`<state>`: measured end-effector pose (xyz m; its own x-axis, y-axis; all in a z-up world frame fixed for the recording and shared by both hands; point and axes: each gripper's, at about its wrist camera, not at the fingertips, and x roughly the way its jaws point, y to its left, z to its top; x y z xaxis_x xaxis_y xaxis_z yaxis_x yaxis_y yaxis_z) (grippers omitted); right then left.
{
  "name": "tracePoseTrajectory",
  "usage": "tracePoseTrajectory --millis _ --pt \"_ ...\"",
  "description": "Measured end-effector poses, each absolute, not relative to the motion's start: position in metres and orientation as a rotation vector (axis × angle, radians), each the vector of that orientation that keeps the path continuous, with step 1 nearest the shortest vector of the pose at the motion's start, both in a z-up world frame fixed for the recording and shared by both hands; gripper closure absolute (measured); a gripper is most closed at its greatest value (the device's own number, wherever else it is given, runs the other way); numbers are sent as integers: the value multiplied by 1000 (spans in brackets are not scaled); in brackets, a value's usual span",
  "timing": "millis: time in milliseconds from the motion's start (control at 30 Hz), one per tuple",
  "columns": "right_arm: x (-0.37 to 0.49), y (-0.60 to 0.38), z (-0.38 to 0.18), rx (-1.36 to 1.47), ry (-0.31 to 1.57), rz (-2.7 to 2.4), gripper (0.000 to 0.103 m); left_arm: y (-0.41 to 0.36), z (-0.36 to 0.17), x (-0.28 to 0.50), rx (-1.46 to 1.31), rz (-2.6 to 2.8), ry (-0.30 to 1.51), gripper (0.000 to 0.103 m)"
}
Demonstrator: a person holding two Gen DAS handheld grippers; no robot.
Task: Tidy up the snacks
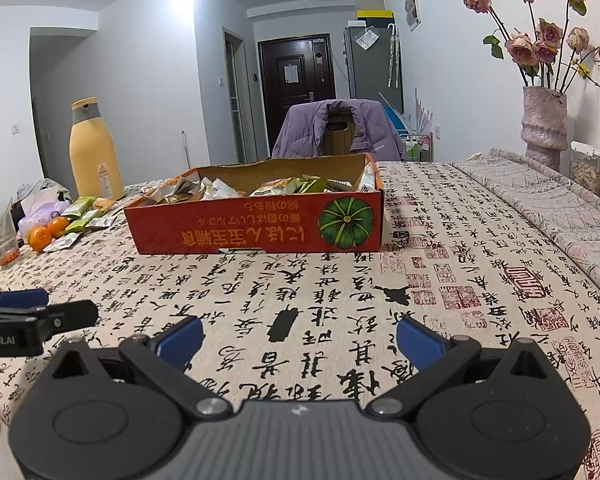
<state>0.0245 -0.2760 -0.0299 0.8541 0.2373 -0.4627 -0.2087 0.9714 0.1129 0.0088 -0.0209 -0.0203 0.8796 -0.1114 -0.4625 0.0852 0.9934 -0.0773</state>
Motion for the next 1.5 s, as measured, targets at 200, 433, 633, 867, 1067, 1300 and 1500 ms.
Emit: tracePoseTrajectory --millis 200,433,633,867,1067,1300,1500 --pt "25 -276 -30 59 494 235 0 -20 -21 9 -57 -106 484 0" --pt "25 -276 -30 59 495 235 0 -20 -20 8 -58 -105 481 0" --pt "25 -276 -30 59 495 235 0 -21 -20 8 -57 -108 479 0" --pt "24 -275 -30 58 495 235 0 -21 -20 7 -56 -109 476 0" --pt "24 -275 -30 58 496 234 0 -21 -20 7 -57 -108 477 0" --pt "24 -275 -29 58 496 234 0 -21 -19 6 -57 -110 473 0" --pt "24 -274 -30 55 498 236 0 -20 -19 5 -59 -118 455 0"
